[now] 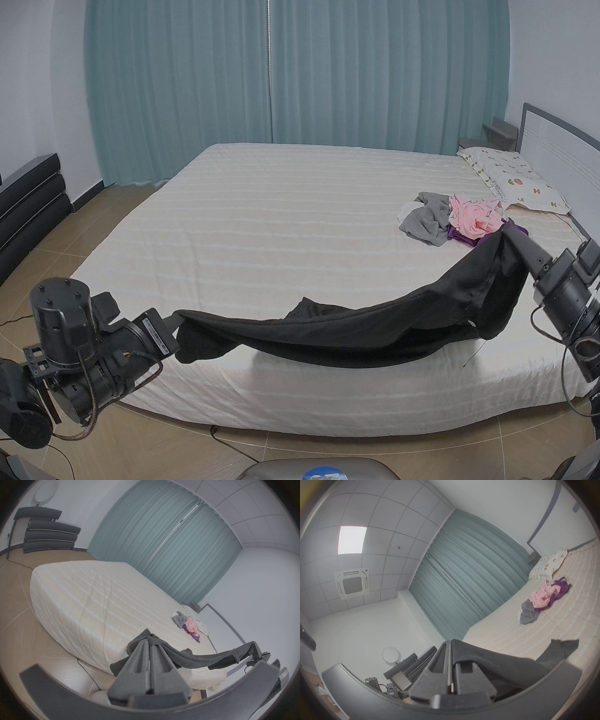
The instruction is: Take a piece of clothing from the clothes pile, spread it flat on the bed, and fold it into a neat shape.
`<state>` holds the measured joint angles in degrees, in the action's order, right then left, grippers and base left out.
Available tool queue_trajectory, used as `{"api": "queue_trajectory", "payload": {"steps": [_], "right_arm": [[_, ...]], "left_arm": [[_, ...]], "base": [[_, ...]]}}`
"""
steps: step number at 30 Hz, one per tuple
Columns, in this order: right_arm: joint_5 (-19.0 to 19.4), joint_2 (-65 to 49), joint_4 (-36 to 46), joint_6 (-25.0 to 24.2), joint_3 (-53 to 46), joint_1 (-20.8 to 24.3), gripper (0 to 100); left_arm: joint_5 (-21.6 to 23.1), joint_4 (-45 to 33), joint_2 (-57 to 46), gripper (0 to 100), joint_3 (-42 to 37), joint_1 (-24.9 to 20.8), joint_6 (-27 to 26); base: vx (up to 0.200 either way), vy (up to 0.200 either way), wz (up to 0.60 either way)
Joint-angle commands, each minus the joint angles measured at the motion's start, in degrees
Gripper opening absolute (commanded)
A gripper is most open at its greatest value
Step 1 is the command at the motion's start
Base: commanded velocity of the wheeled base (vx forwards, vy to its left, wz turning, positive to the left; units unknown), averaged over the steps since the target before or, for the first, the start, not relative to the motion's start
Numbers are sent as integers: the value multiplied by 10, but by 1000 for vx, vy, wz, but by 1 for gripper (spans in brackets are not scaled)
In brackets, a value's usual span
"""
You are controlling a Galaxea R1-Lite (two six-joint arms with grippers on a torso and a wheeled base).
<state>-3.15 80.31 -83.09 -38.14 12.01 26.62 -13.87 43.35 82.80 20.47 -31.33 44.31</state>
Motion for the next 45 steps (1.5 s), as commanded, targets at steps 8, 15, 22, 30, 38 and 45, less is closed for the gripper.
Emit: {"api": "queue_trajectory", "payload": {"steps": [8,15,22,30,38,45], "right_arm": [[0,-31,243,4,295,-103,0],[0,93,249,12,391,-159,0],[-18,219,239,14,451,-170,0],[-27,309,238,32,526,-170,0],[-25,390,223,39,530,-168,0],[-26,476,196,38,537,-164,0]], "left_arm": [[2,-181,34,0,302,52,-2],[10,-262,171,0,459,81,1],[25,-267,275,0,532,101,17],[52,-266,347,0,595,114,16],[51,-265,446,0,665,122,16],[50,-259,495,0,666,121,23]], "base": [[0,0,0],[57,0,0],[200,0,0],[200,0,0],[200,0,0],[57,0,0]]}}
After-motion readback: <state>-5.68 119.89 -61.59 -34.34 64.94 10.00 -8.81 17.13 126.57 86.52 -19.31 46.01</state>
